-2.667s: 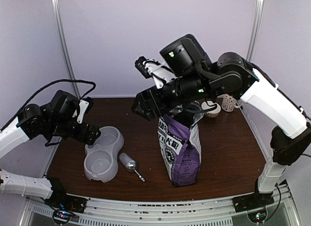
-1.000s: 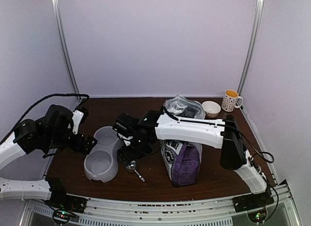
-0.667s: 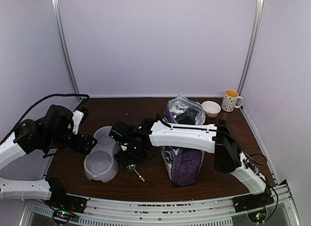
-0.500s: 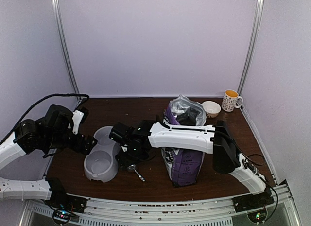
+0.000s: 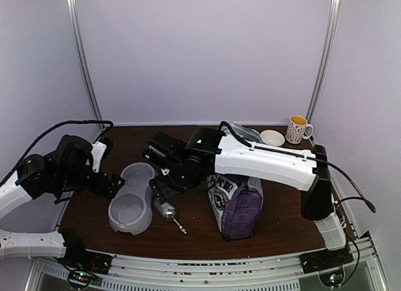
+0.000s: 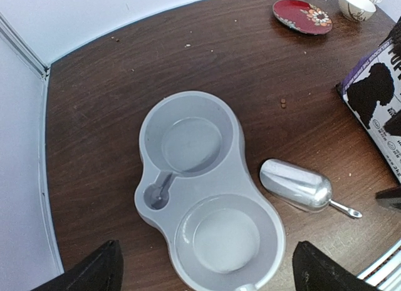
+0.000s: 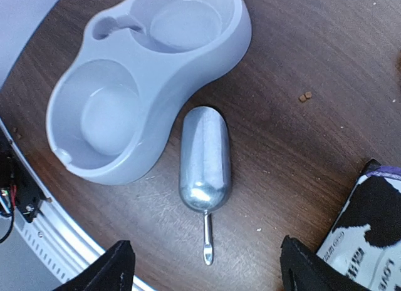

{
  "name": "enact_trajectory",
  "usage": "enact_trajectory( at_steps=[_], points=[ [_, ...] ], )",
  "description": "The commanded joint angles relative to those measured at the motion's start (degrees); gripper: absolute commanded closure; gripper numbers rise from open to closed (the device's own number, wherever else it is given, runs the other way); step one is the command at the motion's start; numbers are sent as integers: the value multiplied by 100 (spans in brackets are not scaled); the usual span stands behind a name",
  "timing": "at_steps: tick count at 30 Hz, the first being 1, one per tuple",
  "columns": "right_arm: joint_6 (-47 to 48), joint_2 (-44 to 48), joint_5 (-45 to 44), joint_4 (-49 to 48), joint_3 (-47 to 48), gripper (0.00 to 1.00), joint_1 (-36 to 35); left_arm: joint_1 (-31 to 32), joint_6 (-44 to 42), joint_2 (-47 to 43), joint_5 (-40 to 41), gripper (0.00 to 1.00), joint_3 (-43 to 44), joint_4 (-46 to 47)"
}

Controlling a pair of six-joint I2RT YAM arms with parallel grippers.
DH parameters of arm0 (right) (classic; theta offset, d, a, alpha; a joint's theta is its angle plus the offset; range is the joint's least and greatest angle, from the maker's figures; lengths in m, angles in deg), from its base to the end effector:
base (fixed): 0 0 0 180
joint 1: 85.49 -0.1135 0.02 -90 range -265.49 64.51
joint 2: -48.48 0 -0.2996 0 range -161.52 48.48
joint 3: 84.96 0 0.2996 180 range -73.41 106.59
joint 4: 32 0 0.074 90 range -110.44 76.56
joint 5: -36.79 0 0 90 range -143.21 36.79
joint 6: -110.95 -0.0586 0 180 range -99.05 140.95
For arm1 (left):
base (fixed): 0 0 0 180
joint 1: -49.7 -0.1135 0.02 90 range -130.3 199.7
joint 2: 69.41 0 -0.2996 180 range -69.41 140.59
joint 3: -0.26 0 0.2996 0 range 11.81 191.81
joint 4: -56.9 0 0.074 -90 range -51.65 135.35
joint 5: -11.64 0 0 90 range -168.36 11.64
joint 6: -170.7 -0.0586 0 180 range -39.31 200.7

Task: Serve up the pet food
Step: Pick up the spatula from the pet food bag.

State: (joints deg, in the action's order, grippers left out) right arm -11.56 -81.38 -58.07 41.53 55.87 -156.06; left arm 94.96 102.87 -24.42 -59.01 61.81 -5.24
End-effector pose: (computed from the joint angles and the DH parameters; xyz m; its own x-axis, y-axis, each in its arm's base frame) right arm 0.1933 0.5332 0.2830 -0.7470 -0.5079 -0.4290 -0.6228 0.7604 0.1843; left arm 0.1446 -0.1183 0.3184 -0.6569 0.1570 -0.7375 0.2798 0.9590 -0.0450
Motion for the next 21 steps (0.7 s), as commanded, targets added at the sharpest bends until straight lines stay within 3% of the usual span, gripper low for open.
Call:
enact_trajectory(
  at_steps=[1,10,16,21],
  points=[
    [-368,499,-656,362,64,17,-347,-34,-42,-129,51,3,-51,242],
    [-1098,-107,-704,-553,-45,18,-699,-34,-29,-368,25,3,-78,235],
    [-1133,-644,-1057,-827,8,17,-575,-34,-29,-520,1,3,-95,242],
    [-941,-778,-720,-1223,-391,15,-277,-34,-29,-616,-27,3,-104,240]
  ],
)
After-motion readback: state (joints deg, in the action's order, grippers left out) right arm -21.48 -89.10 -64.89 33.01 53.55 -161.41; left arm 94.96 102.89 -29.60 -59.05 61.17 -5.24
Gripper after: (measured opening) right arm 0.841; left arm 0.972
